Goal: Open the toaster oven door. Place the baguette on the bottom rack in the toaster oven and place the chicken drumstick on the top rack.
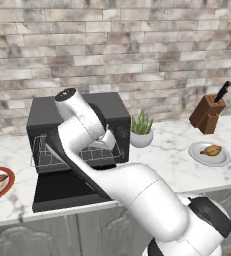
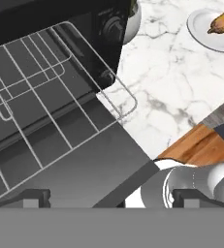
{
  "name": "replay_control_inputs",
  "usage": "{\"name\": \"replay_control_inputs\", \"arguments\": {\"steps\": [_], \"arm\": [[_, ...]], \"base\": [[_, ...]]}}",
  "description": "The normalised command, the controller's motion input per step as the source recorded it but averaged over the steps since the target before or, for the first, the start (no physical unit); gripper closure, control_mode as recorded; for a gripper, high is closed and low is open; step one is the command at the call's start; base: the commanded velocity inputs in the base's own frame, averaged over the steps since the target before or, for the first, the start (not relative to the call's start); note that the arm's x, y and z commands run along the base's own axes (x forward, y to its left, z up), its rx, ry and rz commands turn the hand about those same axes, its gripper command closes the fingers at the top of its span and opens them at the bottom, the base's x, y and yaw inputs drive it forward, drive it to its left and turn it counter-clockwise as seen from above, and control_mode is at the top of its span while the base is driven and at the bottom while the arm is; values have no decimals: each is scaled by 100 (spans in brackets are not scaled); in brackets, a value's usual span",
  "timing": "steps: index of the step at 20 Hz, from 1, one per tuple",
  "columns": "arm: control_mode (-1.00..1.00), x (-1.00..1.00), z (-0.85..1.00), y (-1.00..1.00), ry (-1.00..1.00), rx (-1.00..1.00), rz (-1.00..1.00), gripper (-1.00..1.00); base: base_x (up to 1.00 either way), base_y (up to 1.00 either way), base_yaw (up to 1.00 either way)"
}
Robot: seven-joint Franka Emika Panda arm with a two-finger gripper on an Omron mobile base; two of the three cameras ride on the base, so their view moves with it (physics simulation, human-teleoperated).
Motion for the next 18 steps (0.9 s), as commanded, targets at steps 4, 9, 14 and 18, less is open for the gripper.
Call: {"name": "replay_control_inputs", "arguments": {"steps": [4,9,14,18], "arm": [[-100,-25,14,-67,0,24,6,-100],[-100,-9,15,-54,6,4,-1,-100],[-100,0,10,-53,10,0,-6,-100],[-100,0,8,-64,6,0,-6,-100]], "base": [[0,0,0],[0,0,0],[0,0,0],[0,0,0]]}}
